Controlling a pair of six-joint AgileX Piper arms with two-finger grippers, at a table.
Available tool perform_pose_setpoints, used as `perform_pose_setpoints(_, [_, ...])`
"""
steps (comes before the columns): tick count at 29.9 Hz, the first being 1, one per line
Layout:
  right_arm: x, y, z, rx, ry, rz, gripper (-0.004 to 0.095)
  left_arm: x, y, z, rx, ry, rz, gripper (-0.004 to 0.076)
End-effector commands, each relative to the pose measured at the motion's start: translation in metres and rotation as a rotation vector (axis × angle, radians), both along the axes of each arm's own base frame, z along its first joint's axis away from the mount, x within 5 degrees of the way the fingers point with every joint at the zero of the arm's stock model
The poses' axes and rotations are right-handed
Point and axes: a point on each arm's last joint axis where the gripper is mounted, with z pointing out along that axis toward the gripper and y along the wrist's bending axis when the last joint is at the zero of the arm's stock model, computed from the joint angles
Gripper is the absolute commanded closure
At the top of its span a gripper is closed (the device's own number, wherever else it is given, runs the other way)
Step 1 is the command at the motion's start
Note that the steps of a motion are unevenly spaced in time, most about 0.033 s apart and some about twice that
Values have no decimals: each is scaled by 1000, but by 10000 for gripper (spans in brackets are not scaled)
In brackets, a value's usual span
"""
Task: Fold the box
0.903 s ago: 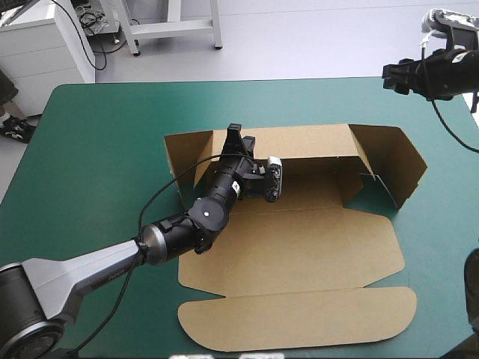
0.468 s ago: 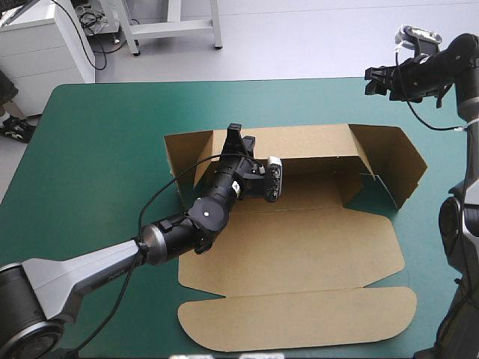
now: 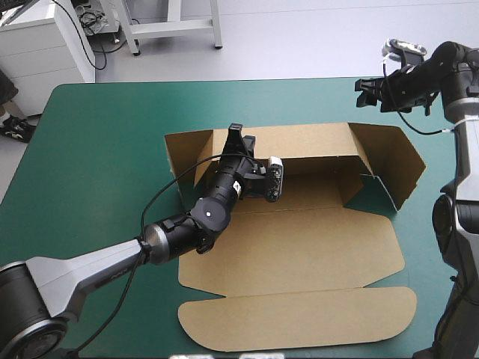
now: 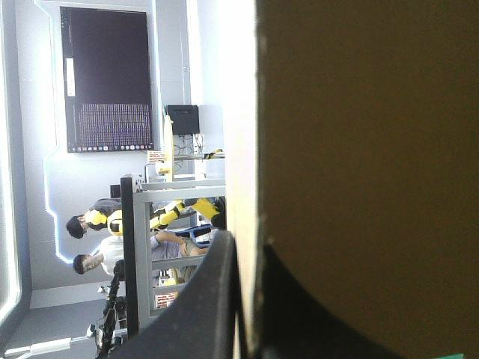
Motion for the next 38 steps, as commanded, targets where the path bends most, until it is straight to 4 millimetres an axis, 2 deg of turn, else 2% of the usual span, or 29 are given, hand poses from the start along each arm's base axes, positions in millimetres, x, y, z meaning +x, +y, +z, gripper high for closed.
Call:
perform_pose_setpoints(1, [-15, 4, 14, 8, -7, 9, 343, -1, 3, 12, -36, -24, 16, 731])
perform_pose_setpoints(5, [-18, 2, 8, -7, 22, 3, 354, 0, 6, 13, -35, -39, 49, 731])
perform_pose_setpoints(12, [-26, 2, 22, -22, -10, 0, 366, 1, 7, 14, -51, -40, 63, 731])
perform_pose_setpoints(19, [-28, -1, 24, -58, -14, -11, 373, -6, 15, 35, -169, -47, 78, 731])
perform_pose_setpoints(25, [-29, 1, 25, -36, -13, -7, 399, -8, 16, 38, -180, -46, 71, 731])
perform_pose_setpoints(34, [-57, 2, 7, -72, 79, 36, 401, -9, 14, 37, -179, -38, 50, 731])
perform_pose_setpoints(38, [-68, 3, 6, -65, 94, 39, 401, -9, 13, 37, -178, -32, 37, 731])
